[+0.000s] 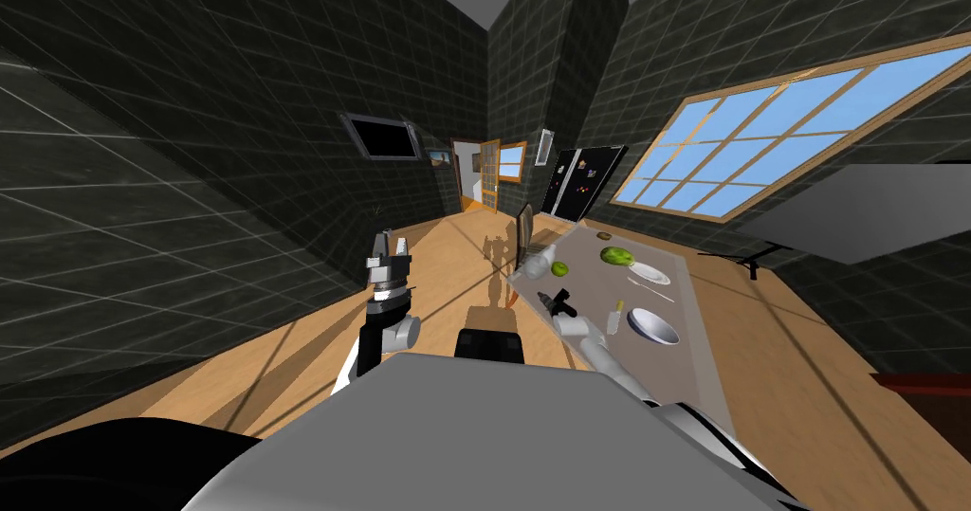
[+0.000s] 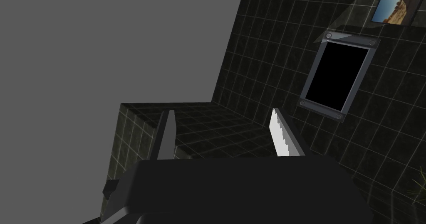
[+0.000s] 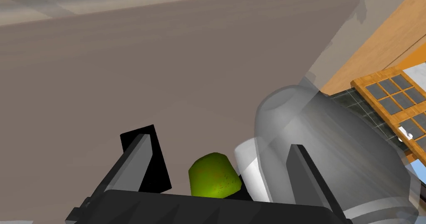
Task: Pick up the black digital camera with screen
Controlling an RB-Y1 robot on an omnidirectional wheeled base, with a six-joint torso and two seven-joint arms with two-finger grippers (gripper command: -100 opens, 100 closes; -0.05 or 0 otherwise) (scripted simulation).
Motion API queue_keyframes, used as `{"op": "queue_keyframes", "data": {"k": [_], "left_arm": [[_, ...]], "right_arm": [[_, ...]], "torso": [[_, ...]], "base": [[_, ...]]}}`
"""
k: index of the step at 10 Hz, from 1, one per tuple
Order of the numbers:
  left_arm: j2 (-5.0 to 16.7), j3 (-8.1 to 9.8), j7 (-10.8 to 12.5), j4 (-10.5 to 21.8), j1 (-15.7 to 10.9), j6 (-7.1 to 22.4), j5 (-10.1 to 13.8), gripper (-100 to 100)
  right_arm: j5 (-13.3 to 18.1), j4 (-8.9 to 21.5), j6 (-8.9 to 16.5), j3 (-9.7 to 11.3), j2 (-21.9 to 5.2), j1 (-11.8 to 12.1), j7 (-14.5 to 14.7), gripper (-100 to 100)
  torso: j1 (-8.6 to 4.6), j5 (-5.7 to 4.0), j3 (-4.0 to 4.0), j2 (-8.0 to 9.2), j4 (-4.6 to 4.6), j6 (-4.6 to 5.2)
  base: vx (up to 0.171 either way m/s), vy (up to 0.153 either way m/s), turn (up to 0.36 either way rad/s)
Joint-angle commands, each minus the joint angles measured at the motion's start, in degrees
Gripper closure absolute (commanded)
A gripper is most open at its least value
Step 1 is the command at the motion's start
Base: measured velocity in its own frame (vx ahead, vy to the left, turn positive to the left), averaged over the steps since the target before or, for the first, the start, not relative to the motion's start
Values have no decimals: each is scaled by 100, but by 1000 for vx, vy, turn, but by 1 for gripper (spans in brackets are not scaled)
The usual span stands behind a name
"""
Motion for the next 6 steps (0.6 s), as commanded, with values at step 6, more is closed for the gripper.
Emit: {"op": "queue_keyframes", "data": {"k": [6], "left_arm": [[0,0,0,0,-1,0,0,0]], "right_arm": [[-435,782,419,59,-250,-249,267,-100]], "torso": [[2,1,0,-1,1,-5]], "base": [[14,-6,100]]}}
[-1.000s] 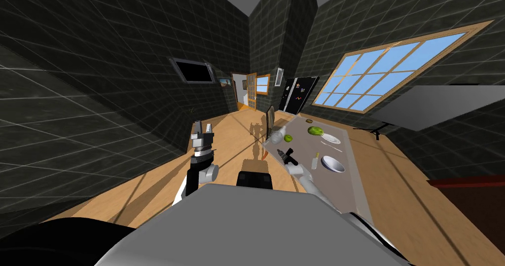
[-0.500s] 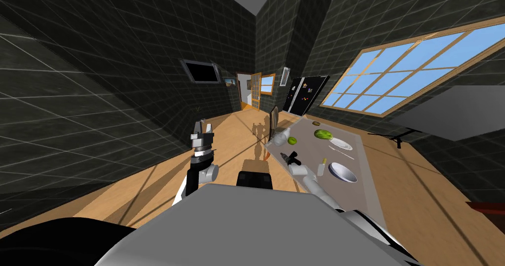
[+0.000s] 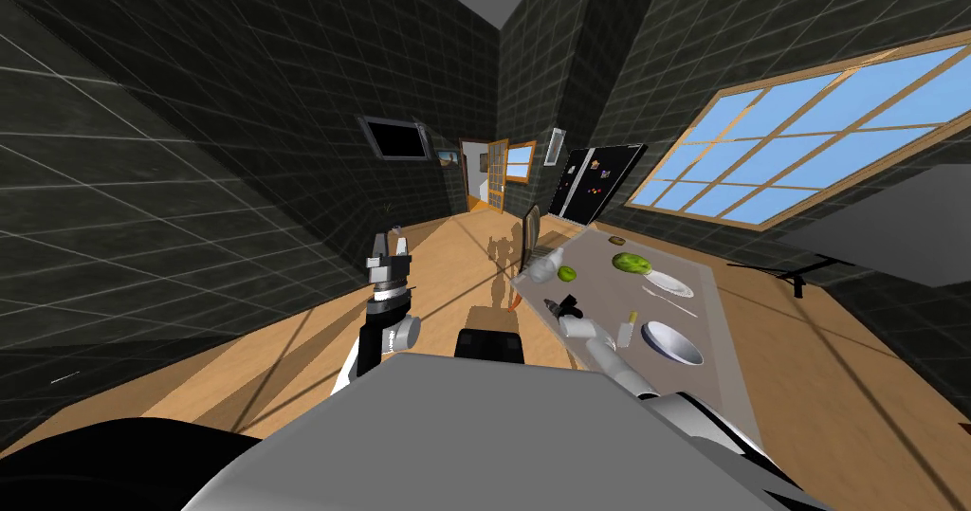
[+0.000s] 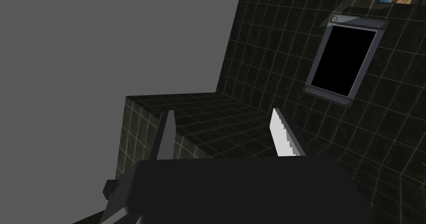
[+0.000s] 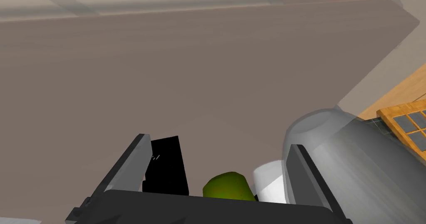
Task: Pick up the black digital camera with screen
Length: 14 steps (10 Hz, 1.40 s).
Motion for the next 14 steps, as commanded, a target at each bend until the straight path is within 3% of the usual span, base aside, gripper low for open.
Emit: {"op": "queue_keyframes", "data": {"k": [1,2,4,6,7,9,11,13,14], "left_arm": [[0,0,0,0,0,0,0,0],[0,0,0,0,0,0,0,0],[0,0,0,0,0,0,0,0],[0,0,0,0,1,0,0,0],[0,0,0,0,1,0,0,0],[0,0,0,0,0,0,0,0],[0,0,0,0,0,0,0,0],[0,1,0,0,1,0,0,0],[0,1,0,0,1,0,0,0]], "right_arm": [[-176,286,286,-12,-128,-114,113,-100],[-176,319,324,-12,-128,-114,113,-100],[-600,796,655,35,-377,-329,339,-100],[-600,933,705,35,-377,-329,339,-100],[-803,1110,882,54,-496,-428,440,-100],[-803,1212,882,54,-496,-428,440,-100],[-1177,1700,1177,86,-714,-607,620,-100],[-1177,1700,1198,86,-714,-607,620,-100],[-1344,1860,1335,98,-811,-686,697,-100]], "torso": [[0,0,0,0,0,0],[-1,0,-2,-4,0,-3],[-3,0,-4,-7,-1,-3],[-6,-2,-5,-7,-2,1],[0,-1,-1,0,-1,3],[1,-1,-1,-2,0,0],[4,0,-1,-2,0,-2],[-5,-2,-4,-7,-2,2],[-2,-2,-1,-1,-1,2]], "base": [[31,-14,196],[30,-18,84],[42,-25,202],[23,-20,38],[20,-8,150],[19,-12,39],[37,-15,170],[25,-28,33],[27,-18,123]]}}
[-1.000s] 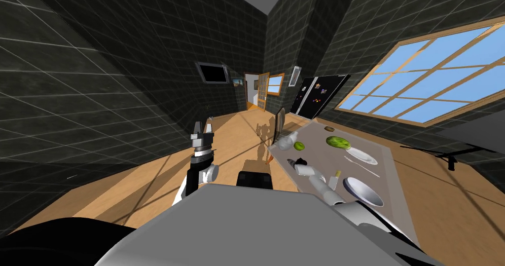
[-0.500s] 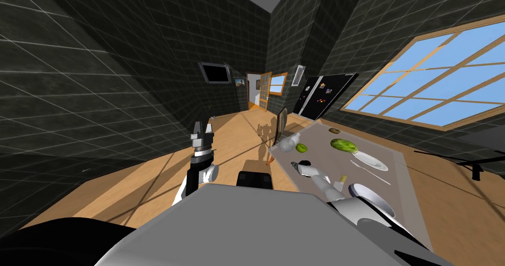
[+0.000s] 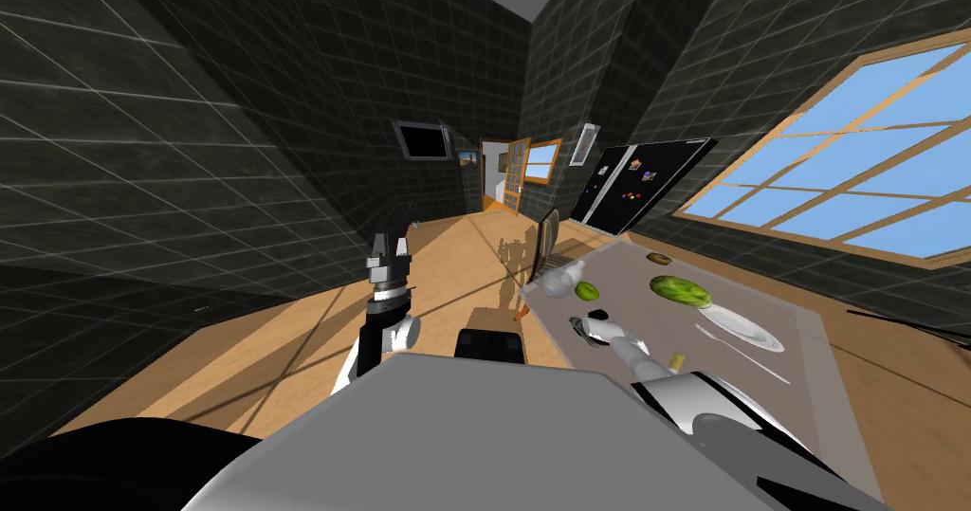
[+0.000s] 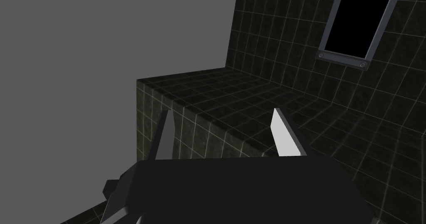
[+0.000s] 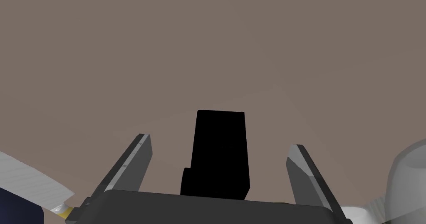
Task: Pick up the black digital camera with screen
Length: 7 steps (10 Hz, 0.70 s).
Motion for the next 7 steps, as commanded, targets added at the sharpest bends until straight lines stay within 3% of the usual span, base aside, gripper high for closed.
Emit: {"op": "queue_keyframes", "data": {"k": [1,3,4,7], "left_arm": [[0,0,0,0,0,0,0,0],[0,0,0,0,0,0,0,0],[0,0,0,0,0,0,0,0],[0,0,0,0,0,0,0,0]], "right_arm": [[-92,210,41,10,-22,-91,78,-100],[-372,538,266,28,-190,-223,203,-100],[-372,444,266,28,-190,-223,203,-100],[-619,814,462,42,-347,-333,310,-100]], "torso": [[0,0,0,0,0,0],[-2,0,-2,-3,-1,0],[-6,-1,-3,-6,-1,3],[5,0,2,3,0,1]], "base": [[26,-22,65],[41,-32,126],[37,-30,35],[20,-13,66]]}}
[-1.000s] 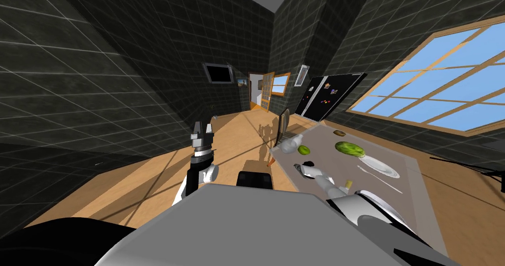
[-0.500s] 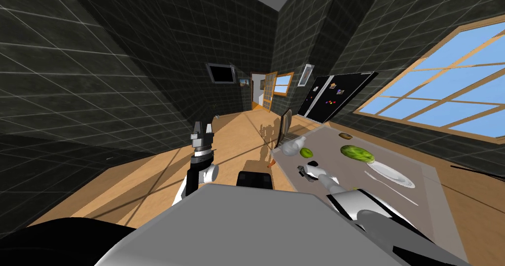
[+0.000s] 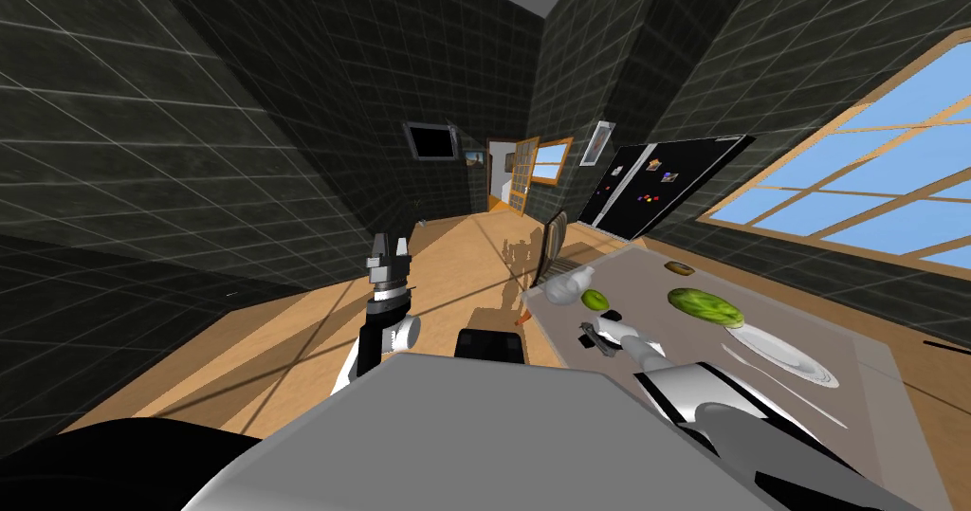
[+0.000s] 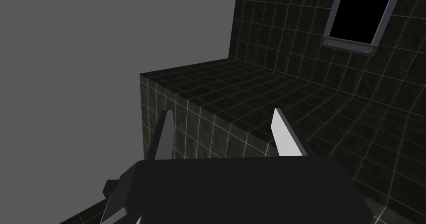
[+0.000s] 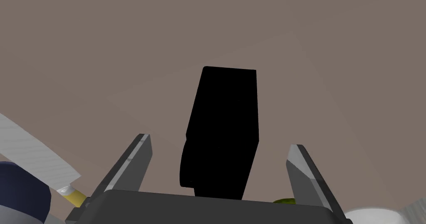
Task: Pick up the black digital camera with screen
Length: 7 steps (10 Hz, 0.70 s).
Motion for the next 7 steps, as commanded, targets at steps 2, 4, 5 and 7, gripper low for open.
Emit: {"op": "queue_keyframes", "data": {"k": [2,4,5,7], "left_arm": [[0,0,0,0,0,0,0,0],[0,0,0,0,0,0,0,0],[1,1,0,0,1,0,0,0],[0,1,0,0,0,0,0,0]], "right_arm": [[-10,-3,30,1,-12,2,-3,0],[265,120,-223,-44,240,90,-218,-100],[382,172,-330,-63,348,128,-311,-100],[390,18,-241,-53,300,186,-379,-100]], "torso": [[3,-1,1,4,0,3],[-10,-4,3,5,0,2],[-22,-6,-2,-3,-1,2],[-20,-7,0,2,-1,2]], "base": [[10,-8,17],[35,-76,48],[45,-103,40],[13,-49,5]]}}
